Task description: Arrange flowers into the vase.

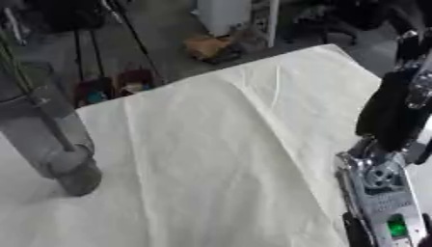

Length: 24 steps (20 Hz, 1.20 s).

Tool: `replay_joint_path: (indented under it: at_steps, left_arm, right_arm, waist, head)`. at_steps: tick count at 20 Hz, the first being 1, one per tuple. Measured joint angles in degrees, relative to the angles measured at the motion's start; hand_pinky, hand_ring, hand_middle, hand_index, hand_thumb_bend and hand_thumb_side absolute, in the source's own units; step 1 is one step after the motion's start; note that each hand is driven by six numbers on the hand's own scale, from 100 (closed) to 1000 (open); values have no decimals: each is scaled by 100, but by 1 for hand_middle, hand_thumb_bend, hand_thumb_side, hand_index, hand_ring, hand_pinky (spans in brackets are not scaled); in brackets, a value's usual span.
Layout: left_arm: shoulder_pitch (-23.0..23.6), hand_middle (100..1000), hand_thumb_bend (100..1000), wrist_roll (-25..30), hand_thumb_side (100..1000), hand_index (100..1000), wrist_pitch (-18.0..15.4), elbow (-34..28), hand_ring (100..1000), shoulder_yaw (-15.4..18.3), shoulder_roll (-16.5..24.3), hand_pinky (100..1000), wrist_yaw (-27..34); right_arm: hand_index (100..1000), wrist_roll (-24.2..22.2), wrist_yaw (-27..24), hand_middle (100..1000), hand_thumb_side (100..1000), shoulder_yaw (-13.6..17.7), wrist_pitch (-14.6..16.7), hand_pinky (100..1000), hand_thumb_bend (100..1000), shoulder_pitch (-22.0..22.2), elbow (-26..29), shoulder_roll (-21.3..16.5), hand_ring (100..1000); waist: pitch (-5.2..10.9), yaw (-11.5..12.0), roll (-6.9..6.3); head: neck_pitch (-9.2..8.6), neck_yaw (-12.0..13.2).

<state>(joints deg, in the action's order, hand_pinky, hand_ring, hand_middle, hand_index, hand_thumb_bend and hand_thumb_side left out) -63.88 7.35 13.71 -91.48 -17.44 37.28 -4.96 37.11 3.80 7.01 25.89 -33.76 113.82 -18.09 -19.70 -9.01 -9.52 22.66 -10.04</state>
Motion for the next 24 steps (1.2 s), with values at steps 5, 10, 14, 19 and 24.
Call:
replay_joint_path:
  at_steps: [5,10,14,19,24]
  left_arm:
    - [43,1000,389,427,902,1000,80,-83,953,-29,69,946,-173]
    - [93,1000,373,779,939,1000,157,-128,961,-64,104,962,-287]
    - [135,1000,345,1128,929,1000,284,-155,964,-77,110,973,-332]
    - [144,1000,301,1467,851,1000,512,-160,968,-79,156,987,-376]
    - [167,1000,286,2015,780,1000,794,-155,980,-79,182,1000,-512]
  right_arm:
    - [839,14,1,766,667,0,-14,730,100,3,0,16,819]
    - [837,23,1,765,669,0,-23,730,100,4,0,16,818]
    - [838,24,1,765,667,0,-25,730,100,7,0,16,819]
    - [837,26,1,765,668,1,-26,730,100,10,0,16,818]
    - [837,34,1,765,670,1,-33,730,100,35,0,16,818]
  waist:
    - [0,51,0]
    - [3,51,0]
    - [22,53,0]
    - [32,61,1]
    - [38,65,24]
  head:
    - [24,-18]
    - [24,-35]
    - [24,-37]
    - [24,-44]
    - [25,-44]
